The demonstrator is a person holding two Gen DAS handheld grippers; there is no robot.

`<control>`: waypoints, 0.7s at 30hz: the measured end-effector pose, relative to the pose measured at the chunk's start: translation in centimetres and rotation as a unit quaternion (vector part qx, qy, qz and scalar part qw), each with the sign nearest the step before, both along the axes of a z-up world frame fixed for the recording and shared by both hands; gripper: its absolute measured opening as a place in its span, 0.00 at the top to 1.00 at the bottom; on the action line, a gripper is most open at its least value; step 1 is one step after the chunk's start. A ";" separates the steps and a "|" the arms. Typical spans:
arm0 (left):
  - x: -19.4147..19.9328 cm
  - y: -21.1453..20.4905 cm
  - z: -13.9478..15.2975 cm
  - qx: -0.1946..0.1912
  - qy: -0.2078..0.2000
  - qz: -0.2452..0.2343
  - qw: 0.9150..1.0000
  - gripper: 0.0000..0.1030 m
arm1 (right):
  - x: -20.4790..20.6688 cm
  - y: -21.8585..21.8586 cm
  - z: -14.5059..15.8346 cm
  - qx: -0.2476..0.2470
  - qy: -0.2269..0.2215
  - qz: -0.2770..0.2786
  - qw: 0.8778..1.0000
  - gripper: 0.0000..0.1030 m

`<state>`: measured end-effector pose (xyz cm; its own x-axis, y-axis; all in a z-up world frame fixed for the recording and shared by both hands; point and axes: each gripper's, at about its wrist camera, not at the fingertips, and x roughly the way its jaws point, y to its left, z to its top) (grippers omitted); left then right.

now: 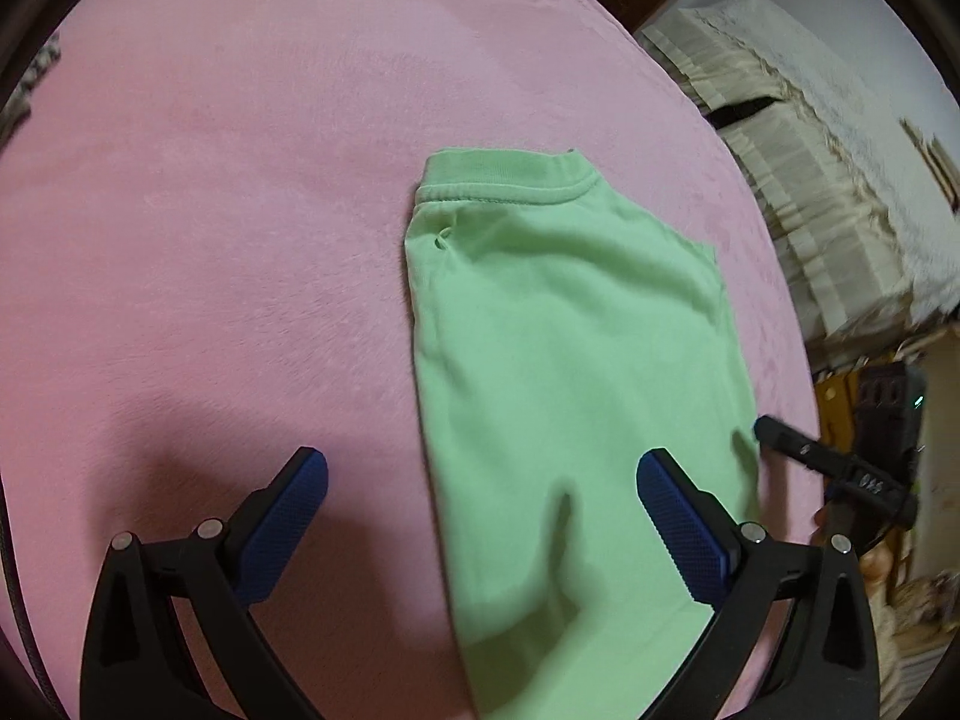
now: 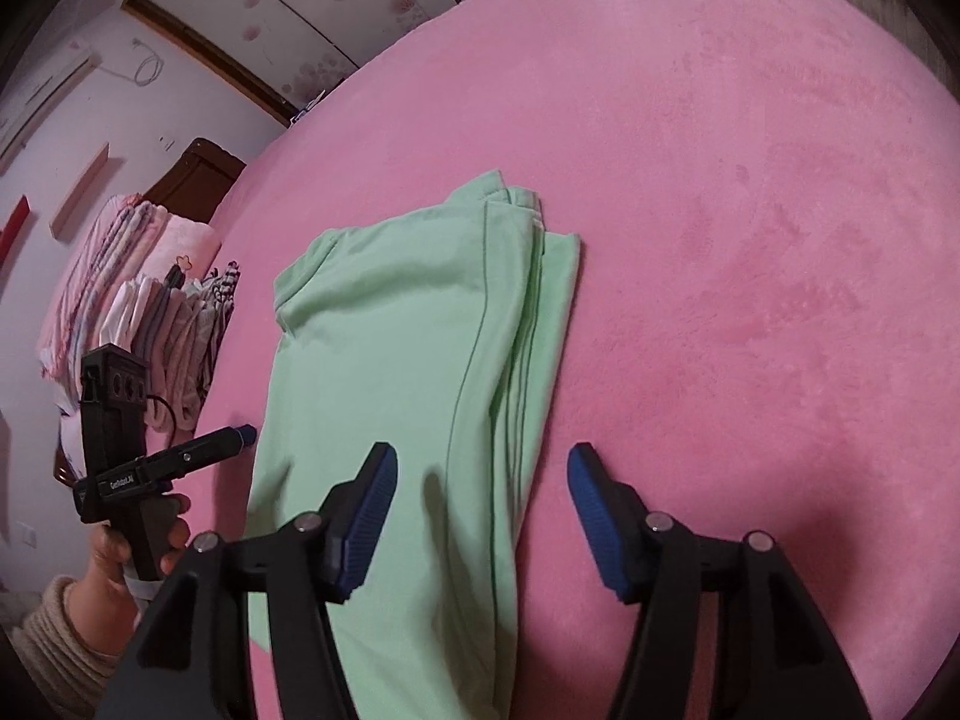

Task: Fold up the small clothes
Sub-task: 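Slide both grippers under the end of the folded green shirt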

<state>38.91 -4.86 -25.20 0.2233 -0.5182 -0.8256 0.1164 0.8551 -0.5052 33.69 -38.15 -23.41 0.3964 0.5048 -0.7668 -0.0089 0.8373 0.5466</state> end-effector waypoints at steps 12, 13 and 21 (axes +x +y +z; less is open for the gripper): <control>2.6 -1.3 -2.3 -0.055 -0.009 -0.012 0.998 0.01 | 3.2 -0.9 -2.6 0.084 -0.002 0.013 0.996 0.42; 2.7 -1.5 -2.5 -0.058 -0.013 -0.017 0.998 0.01 | 3.6 -0.7 -2.7 0.085 -0.005 0.017 0.996 0.42; 4.4 -2.9 -2.7 -0.091 -0.034 -0.035 0.995 0.01 | 6.1 0.6 -3.0 0.083 -0.020 0.034 0.996 0.51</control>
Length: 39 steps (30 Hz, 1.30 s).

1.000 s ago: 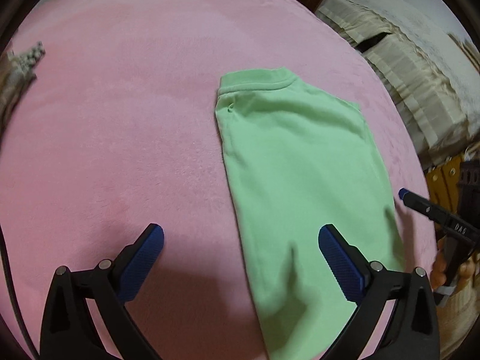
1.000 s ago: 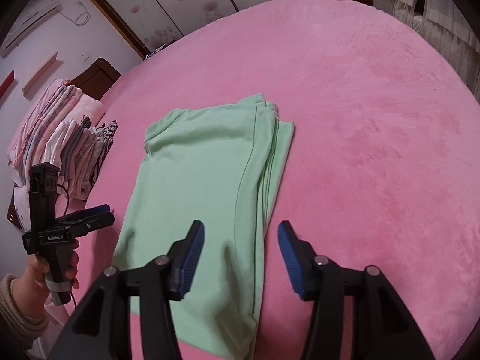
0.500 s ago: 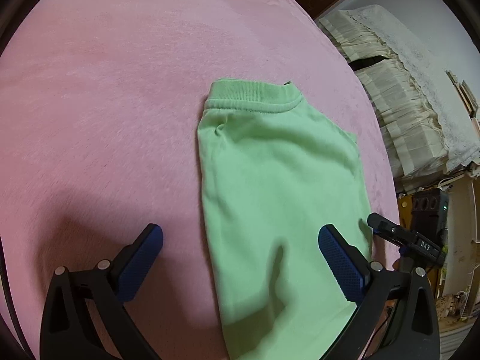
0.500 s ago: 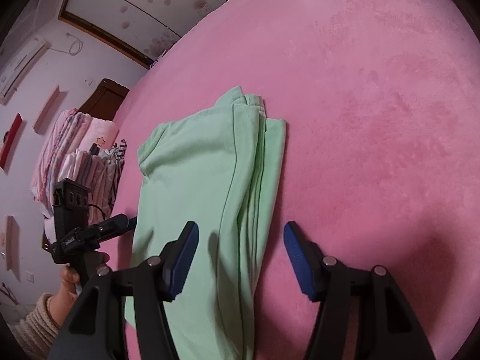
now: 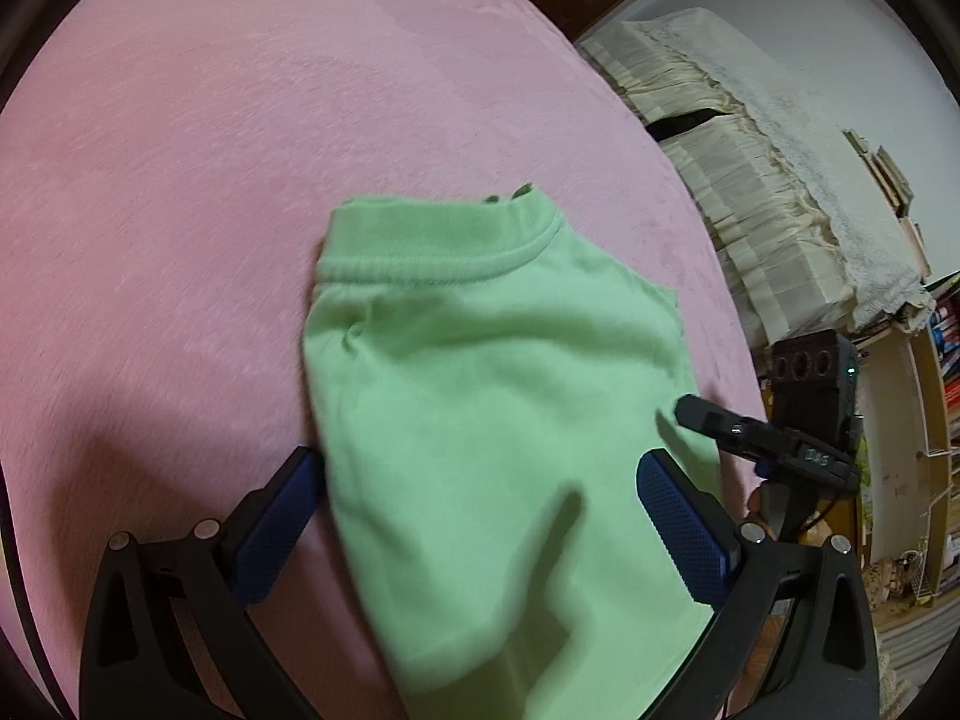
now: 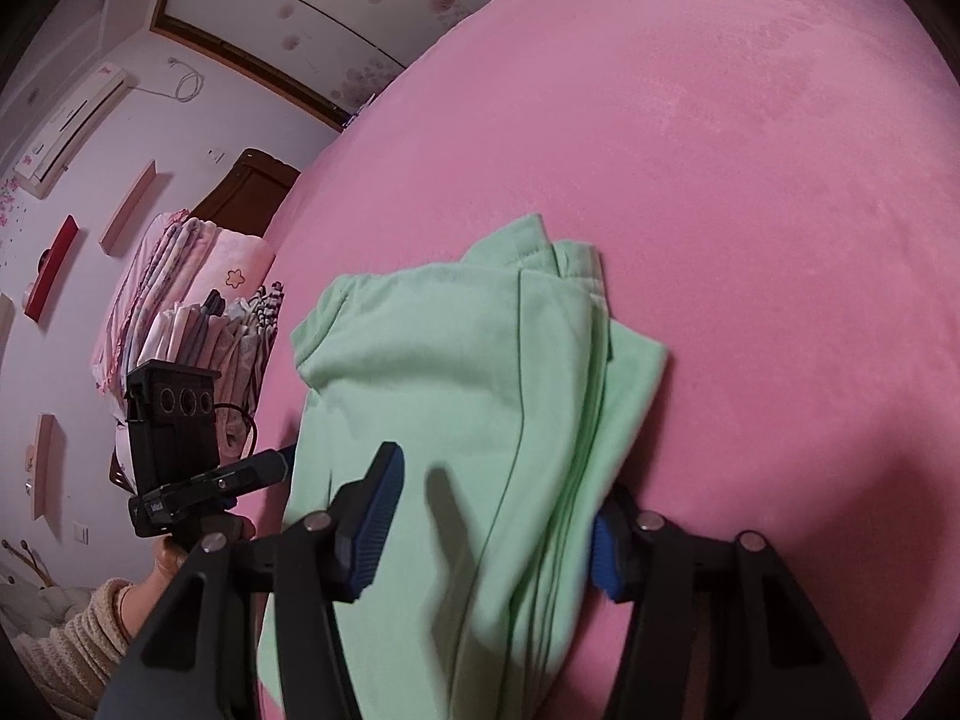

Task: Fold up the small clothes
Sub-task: 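Slide both grippers under the end of the folded green shirt, then grasp and lift the folded shirt with both grippers toward the clothes stack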

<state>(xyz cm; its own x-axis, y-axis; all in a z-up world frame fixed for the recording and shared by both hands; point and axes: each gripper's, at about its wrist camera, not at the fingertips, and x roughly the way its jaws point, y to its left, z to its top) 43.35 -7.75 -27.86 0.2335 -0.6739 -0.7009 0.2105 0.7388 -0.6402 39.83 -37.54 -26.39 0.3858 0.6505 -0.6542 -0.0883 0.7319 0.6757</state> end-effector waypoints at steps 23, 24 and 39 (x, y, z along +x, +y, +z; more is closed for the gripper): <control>-3.6 -1.3 7.9 0.100 -0.130 0.062 0.985 0.92 | -4.2 3.6 7.7 -0.134 -0.119 -0.019 0.984 0.92; -4.3 -1.2 9.0 0.108 -0.142 0.060 0.982 0.92 | -4.9 4.0 8.7 -0.144 -0.128 -0.018 0.981 0.92; -19.0 9.5 29.3 0.140 -0.296 0.109 0.938 0.91 | -18.3 15.4 28.6 -0.202 -0.288 0.015 0.936 0.92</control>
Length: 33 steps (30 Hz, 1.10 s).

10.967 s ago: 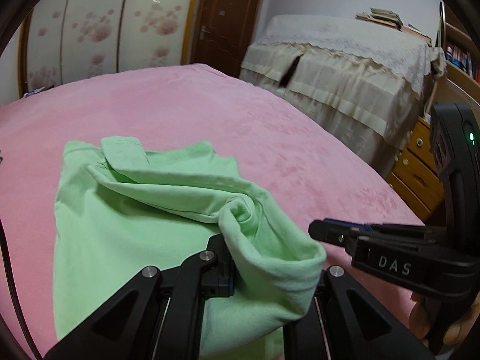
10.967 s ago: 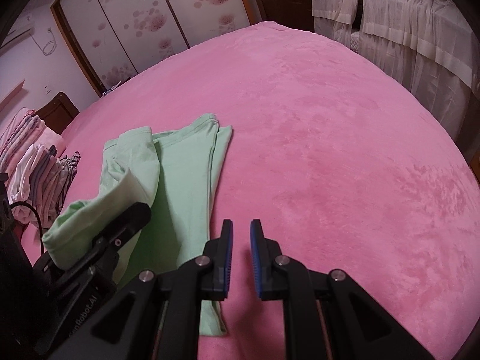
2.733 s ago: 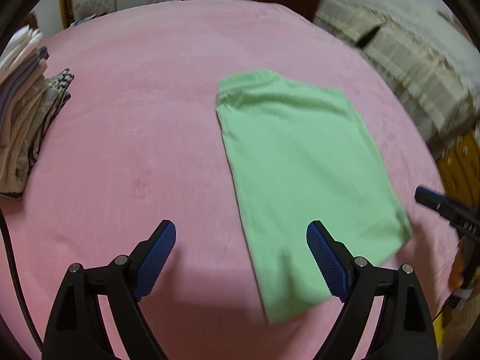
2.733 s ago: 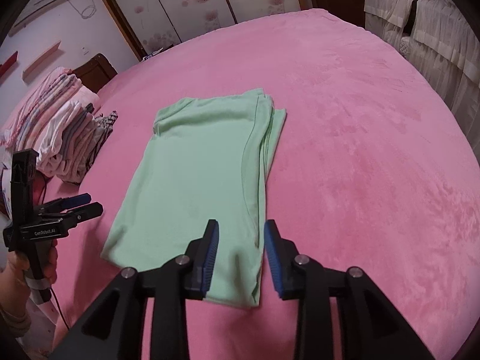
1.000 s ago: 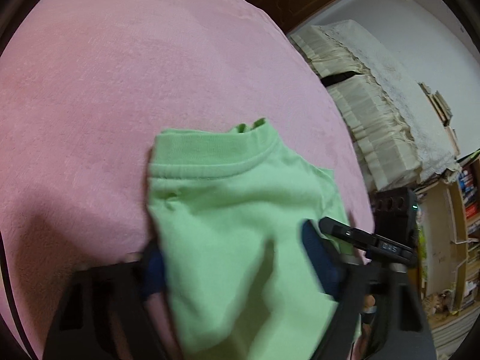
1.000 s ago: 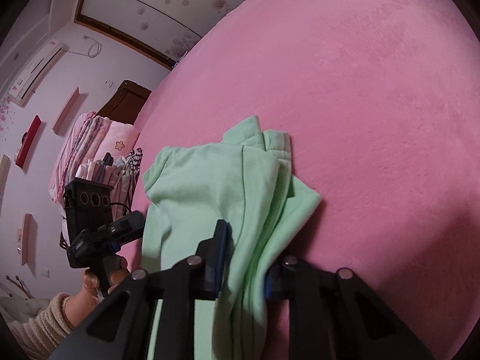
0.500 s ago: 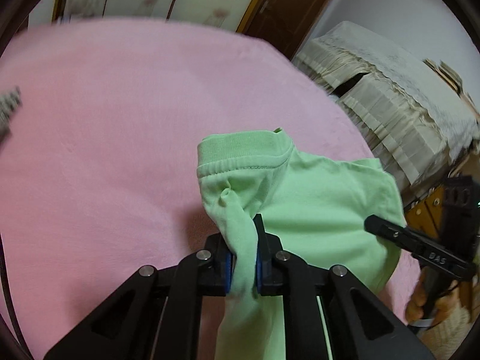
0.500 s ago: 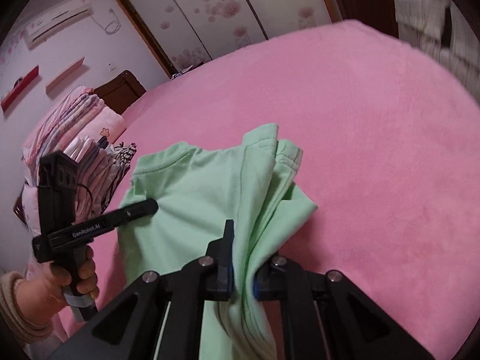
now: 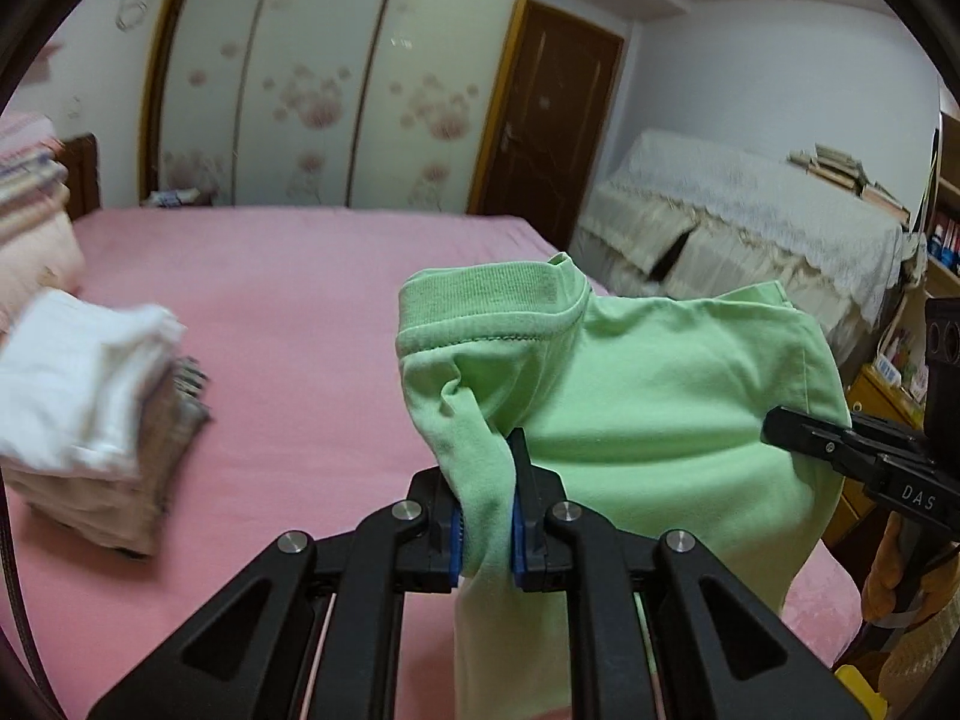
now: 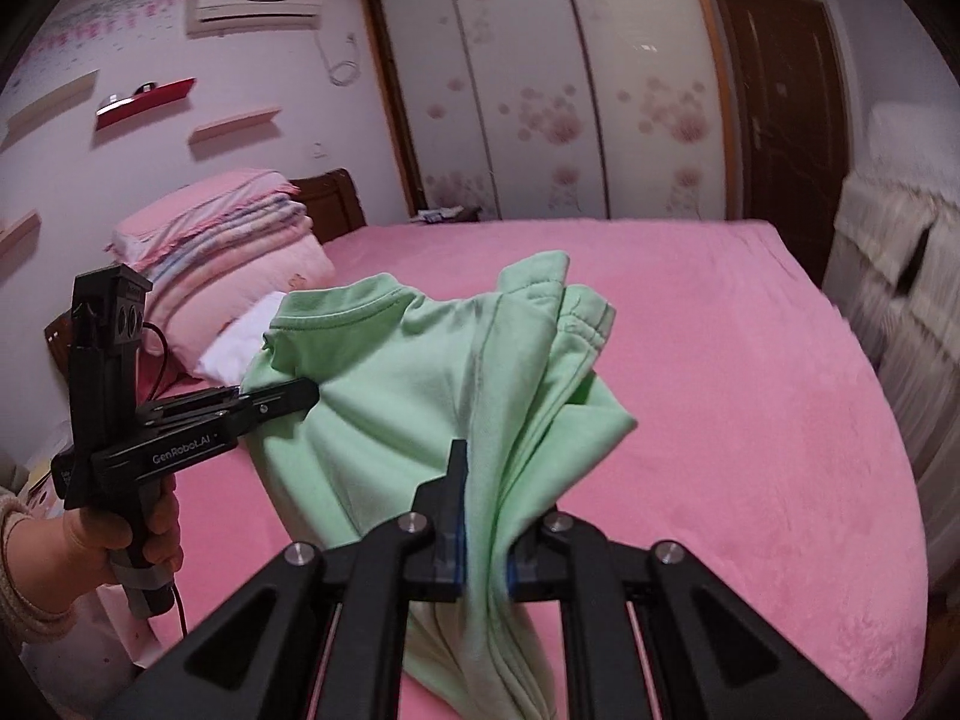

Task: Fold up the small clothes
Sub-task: 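Grasp and lift the folded shirt with both grippers toward the clothes stack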

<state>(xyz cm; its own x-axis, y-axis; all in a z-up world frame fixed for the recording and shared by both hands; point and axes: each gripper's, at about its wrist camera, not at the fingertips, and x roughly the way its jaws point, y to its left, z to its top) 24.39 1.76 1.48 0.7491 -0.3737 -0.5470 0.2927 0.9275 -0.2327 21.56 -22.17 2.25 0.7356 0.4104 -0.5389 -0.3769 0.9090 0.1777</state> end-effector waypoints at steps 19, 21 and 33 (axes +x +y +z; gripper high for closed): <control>0.4 29.7 12.5 0.181 -0.051 0.151 0.970 0.89 | 7.1 29.0 8.9 0.080 -0.023 0.128 0.988 0.92; 3.0 32.2 12.1 0.196 -0.036 0.164 0.966 0.89 | 9.0 31.9 8.7 0.093 -0.015 0.134 0.987 0.92; 18.1 37.0 6.2 0.214 0.010 0.188 0.958 0.89 | 19.6 39.0 3.5 0.123 0.041 0.121 0.984 0.92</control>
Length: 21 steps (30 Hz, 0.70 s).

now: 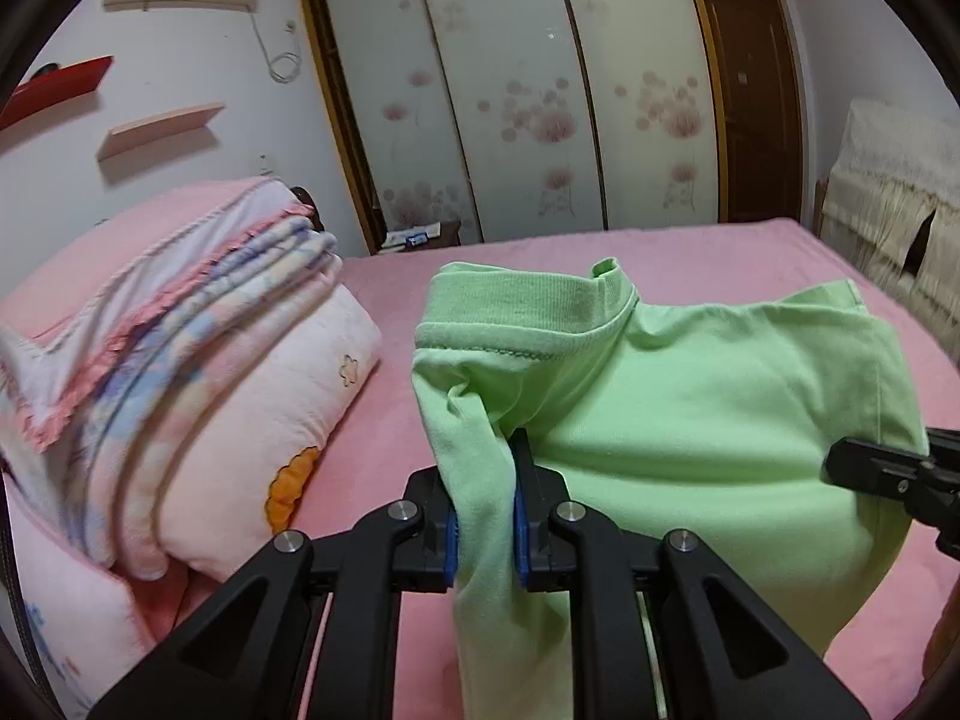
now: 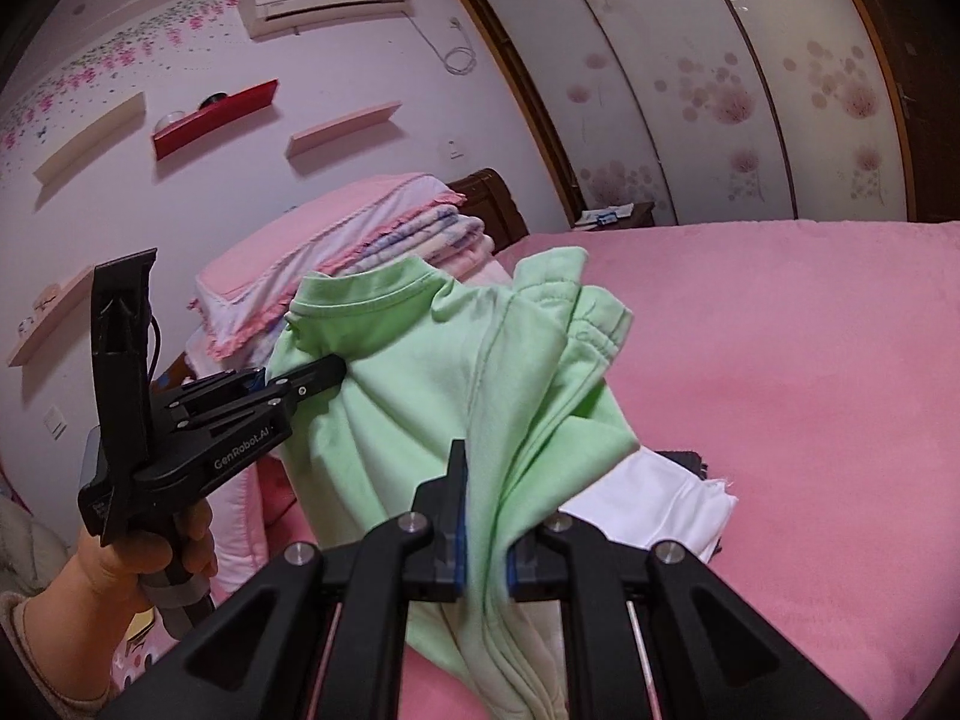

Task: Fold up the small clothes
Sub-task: 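Grasp and lift the folded shirt with both grippers toward the clothes stack, then lower the shirt onto the clothes stack and open both grippers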

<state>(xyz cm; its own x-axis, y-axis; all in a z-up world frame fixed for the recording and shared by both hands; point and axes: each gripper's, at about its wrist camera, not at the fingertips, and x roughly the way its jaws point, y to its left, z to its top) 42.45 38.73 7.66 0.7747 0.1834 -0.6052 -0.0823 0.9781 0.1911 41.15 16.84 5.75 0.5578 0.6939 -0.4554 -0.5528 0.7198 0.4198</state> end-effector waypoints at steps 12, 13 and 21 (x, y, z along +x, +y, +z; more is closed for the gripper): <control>9.6 -2.4 -10.4 0.015 0.044 0.015 0.999 0.85 | 8.6 -0.1 -7.8 -0.058 0.046 -0.036 0.997 0.91; 10.0 -2.6 -11.2 0.017 0.049 0.017 0.999 0.85 | 9.0 -0.1 -8.3 -0.066 0.048 -0.038 0.996 0.91; 12.0 -2.4 -15.3 0.038 0.078 0.056 0.995 0.52 | 11.8 0.7 -12.7 -0.141 0.067 -0.057 0.986 0.81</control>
<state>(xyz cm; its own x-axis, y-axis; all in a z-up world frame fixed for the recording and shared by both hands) 54.46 36.35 -7.60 0.6443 0.3122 -0.6982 -0.1530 0.9471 0.2823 52.99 17.59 -6.98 0.5468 0.4649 -0.6963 -0.4142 0.8730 0.2576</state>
